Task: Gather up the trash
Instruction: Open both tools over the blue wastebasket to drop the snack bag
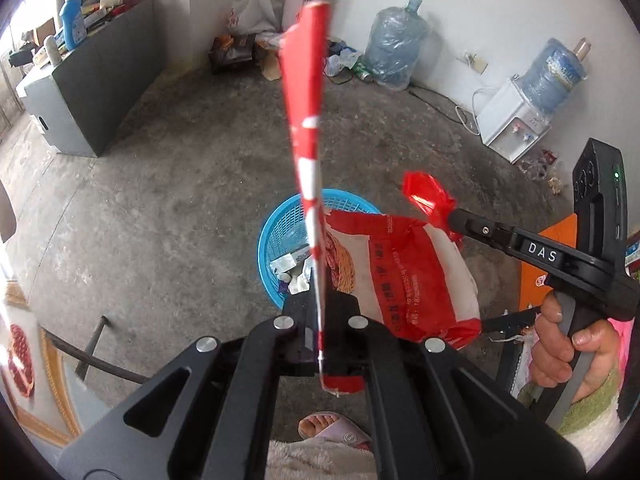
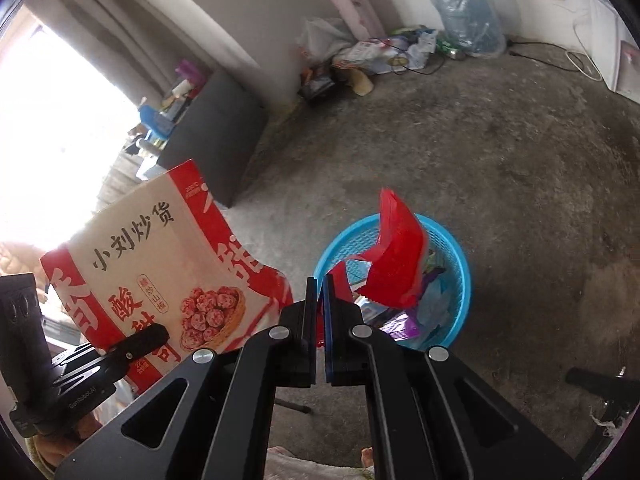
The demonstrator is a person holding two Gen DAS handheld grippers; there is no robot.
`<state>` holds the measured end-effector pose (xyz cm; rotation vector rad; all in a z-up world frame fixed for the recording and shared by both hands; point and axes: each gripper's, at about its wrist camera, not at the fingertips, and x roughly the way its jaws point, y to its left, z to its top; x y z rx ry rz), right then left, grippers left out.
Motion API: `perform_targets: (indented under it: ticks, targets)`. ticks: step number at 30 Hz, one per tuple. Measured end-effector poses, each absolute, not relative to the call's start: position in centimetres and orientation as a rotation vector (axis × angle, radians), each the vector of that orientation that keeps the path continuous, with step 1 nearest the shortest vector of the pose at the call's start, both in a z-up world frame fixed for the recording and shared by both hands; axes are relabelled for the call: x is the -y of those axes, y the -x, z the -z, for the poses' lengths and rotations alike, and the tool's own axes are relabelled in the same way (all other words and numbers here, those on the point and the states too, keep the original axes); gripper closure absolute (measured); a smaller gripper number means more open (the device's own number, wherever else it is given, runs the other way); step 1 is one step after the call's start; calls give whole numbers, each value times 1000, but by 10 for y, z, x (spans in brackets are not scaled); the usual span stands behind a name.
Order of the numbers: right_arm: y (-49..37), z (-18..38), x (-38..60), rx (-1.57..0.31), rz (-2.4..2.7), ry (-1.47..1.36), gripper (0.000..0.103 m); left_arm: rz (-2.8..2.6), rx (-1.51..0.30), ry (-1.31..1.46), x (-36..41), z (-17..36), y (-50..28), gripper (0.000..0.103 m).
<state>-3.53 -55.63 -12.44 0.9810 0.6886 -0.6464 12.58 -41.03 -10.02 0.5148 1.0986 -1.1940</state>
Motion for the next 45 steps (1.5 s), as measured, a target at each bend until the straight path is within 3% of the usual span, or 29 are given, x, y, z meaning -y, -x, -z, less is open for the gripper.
perform_targets:
  ticks: [7,19,21,22,23,33,35,37,40,45]
  targets:
    - [48,191,585,-722,699,-1185,100,1043,-1254,-442,458,151,-157,103]
    - [55,280,586,-811,758,-1376,98,975,-1281,-397,468,161,-172,103]
    - [58,285,585,-795,740,-1401,83,969,-1292,-386,472,164,-173,103]
    - [61,286,585,-783,742,-1407,70,967,-1299,-379,474,165,-174,103]
    - [64,285,585,-764,746,-1406,67,966,-1305,-373,474,166,-175,103]
    - [92,261,581,-682,741,-1389,66,955,-1492,-202,495,192,-167,103]
    - [98,260,579,-680,750,-1393,66,951,-1564,-141,500,207,-163,94]
    - [104,260,578,-680,761,-1403,66,894,-1683,-89,501,226,-162,62]
    - [112,256,575,-668,770,-1405,66,835,-1778,7,491,236,-160,58]
    - [117,247,570,-663,768,-1377,66,873,-1727,5,480,205,-160,52]
